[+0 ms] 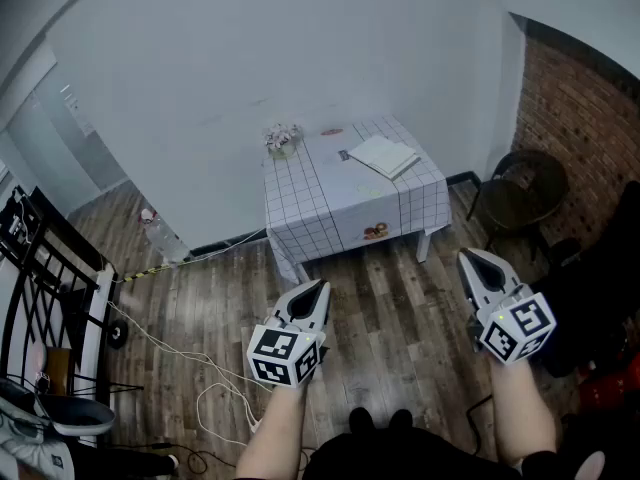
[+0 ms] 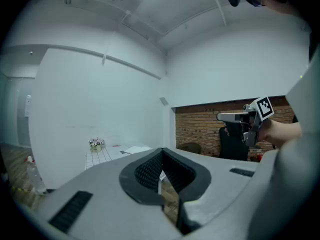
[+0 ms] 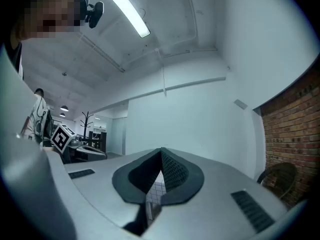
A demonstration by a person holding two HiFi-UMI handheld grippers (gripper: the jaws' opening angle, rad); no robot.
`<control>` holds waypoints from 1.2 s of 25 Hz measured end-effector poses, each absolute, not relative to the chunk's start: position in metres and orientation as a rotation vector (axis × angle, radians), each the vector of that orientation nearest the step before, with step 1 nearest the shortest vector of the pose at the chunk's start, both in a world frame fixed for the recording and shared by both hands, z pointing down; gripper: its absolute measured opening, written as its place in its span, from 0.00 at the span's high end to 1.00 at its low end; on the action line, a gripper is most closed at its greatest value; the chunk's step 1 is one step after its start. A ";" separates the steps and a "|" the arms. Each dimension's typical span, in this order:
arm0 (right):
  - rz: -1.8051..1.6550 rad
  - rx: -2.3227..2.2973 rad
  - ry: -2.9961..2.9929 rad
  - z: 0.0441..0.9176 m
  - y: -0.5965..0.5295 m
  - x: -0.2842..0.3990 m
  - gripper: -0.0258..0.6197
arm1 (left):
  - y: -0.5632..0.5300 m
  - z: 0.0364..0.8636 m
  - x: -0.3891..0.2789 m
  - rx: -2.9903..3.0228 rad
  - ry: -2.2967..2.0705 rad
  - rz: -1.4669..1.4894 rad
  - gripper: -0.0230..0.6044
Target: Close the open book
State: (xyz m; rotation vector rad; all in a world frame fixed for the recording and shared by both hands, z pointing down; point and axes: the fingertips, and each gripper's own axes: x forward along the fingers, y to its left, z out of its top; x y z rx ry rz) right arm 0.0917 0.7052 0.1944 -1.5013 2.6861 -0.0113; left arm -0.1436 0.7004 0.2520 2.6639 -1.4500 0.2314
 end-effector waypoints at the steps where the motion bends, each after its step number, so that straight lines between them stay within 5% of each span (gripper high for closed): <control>1: -0.018 -1.512 2.679 0.196 0.706 0.096 0.96 | 0.702 0.253 -0.144 2.658 -1.458 0.237 0.95; 30: -0.198 -1.419 2.733 0.249 0.663 0.110 0.96 | 0.651 0.293 -0.099 2.605 -1.420 0.249 0.95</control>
